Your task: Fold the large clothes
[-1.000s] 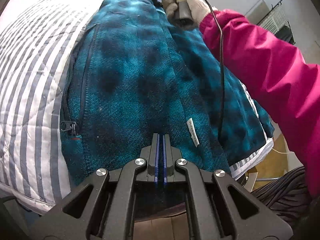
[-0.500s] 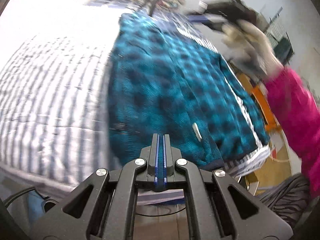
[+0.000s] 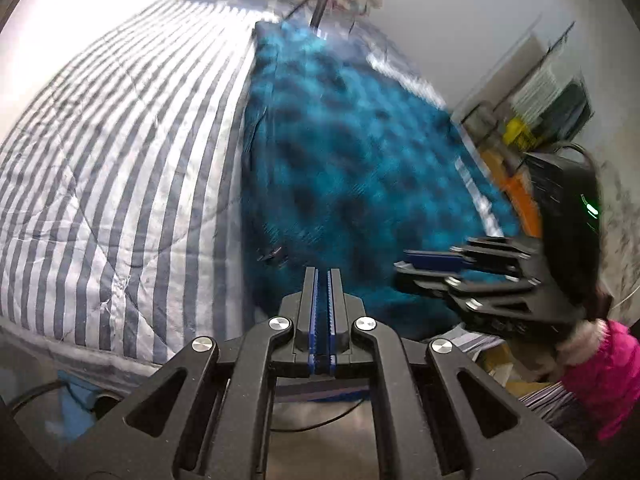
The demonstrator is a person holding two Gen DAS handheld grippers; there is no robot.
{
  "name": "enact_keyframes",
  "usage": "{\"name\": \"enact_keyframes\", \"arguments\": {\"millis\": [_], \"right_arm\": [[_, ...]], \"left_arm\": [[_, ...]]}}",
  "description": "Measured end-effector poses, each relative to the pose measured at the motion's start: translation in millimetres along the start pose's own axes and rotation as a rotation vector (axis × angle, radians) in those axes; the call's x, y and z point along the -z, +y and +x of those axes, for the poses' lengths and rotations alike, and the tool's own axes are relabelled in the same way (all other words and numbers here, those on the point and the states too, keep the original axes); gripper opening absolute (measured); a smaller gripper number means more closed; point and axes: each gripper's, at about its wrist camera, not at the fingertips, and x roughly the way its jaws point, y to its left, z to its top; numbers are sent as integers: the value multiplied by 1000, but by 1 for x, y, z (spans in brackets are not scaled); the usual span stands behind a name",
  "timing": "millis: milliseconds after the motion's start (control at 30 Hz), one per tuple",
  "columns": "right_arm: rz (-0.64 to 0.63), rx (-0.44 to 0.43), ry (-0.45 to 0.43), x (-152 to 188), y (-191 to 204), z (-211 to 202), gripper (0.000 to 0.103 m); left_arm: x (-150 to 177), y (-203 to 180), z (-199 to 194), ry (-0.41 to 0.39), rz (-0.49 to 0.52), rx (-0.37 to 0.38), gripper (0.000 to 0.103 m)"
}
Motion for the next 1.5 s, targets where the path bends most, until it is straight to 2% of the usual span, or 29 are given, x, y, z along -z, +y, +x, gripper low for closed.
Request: {"name": "enact_keyframes", "arguments": {"millis": [100, 167, 233, 333, 433, 500, 567, 600, 667, 700, 733, 833, 967, 1167, 1300, 1500], "right_arm": [[36, 43, 21, 29, -10, 13, 26], [43, 40, -2, 38, -12, 13, 26], [69, 39, -10, 39, -12, 5, 26], [96, -3, -71, 41, -12, -25, 30], [103, 36, -132, 50, -15, -59, 41], [127, 66, -187, 58, -24, -84, 53], [148, 112, -235, 65, -33, -104, 60], [161, 141, -254, 69, -40, -113, 61], [193, 186, -282, 76, -54, -128, 62], [217, 205, -294, 80, -62, -135, 62], [251, 224, -306, 86, -75, -145, 62], [303, 258, -329, 101, -105, -167, 66], [386, 274, -332, 120, -150, -192, 66], [562, 309, -339, 168, -228, -217, 65], [750, 298, -372, 208, -282, -232, 56], [852, 316, -370, 241, -322, -237, 55]], "left_arm": [[19, 16, 33, 90, 2, -33, 1], [26, 18, 32, 54, 6, -16, 1], [24, 13, 22, 52, 8, -33, 1], [19, 2, -3, 3, 29, -40, 1], [11, -16, -23, -47, 52, -10, 1], [4, -36, -34, -67, 104, 0, 1], [-1, -54, -40, -76, 150, 7, 1], [-6, -61, -40, -77, 171, 13, 4], [-15, -80, -42, -73, 212, 26, 19], [-19, -89, -42, -64, 221, 37, 33], [-23, -97, -41, -56, 220, 56, 42], [-34, -116, -33, -26, 238, 97, 42], [-40, -134, -10, -6, 269, 106, 42], [-40, -139, 27, 74, 244, 155, 42], [-39, -151, 38, 85, 301, 151, 42], [-40, -166, 54, 116, 314, 176, 42]]}}
